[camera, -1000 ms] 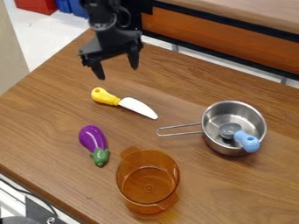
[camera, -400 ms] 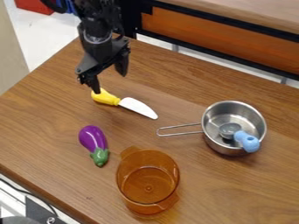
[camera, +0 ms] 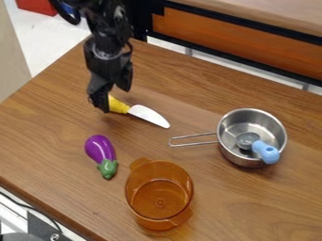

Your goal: Arrange items

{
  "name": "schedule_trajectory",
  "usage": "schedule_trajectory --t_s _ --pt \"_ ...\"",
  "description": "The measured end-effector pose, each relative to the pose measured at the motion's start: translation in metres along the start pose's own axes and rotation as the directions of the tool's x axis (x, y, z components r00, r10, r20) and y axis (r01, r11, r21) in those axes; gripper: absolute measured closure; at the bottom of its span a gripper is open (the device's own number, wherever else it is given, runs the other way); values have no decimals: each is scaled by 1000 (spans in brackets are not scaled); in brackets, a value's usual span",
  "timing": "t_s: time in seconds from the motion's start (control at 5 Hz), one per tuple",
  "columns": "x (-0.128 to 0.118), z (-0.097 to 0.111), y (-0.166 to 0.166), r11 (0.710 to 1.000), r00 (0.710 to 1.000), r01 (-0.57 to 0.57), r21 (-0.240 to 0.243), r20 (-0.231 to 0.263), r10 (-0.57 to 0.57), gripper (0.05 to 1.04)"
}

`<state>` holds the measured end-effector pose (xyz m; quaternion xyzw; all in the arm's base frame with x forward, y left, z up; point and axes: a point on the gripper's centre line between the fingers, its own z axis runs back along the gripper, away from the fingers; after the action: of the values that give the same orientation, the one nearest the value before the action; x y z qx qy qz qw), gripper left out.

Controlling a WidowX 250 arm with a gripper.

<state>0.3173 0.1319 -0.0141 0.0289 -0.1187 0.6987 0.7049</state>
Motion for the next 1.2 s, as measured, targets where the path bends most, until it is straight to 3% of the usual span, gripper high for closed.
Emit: schedule_trajectory --t_s 0.4,0.6,0.8,1.0,1.2 --pt "2 -12 -2 991 992 -127 52 -10 128 117" --pt "3 -14 0 988 988 -147 50 -33 149 368" --pt "6 -14 1 984 987 -153 89 -46 157 614" --pt "11 -16 -6 984 985 -147 101 -77 155 631" --pt "25 -10 -20 965 964 -244 94 -86 252 631"
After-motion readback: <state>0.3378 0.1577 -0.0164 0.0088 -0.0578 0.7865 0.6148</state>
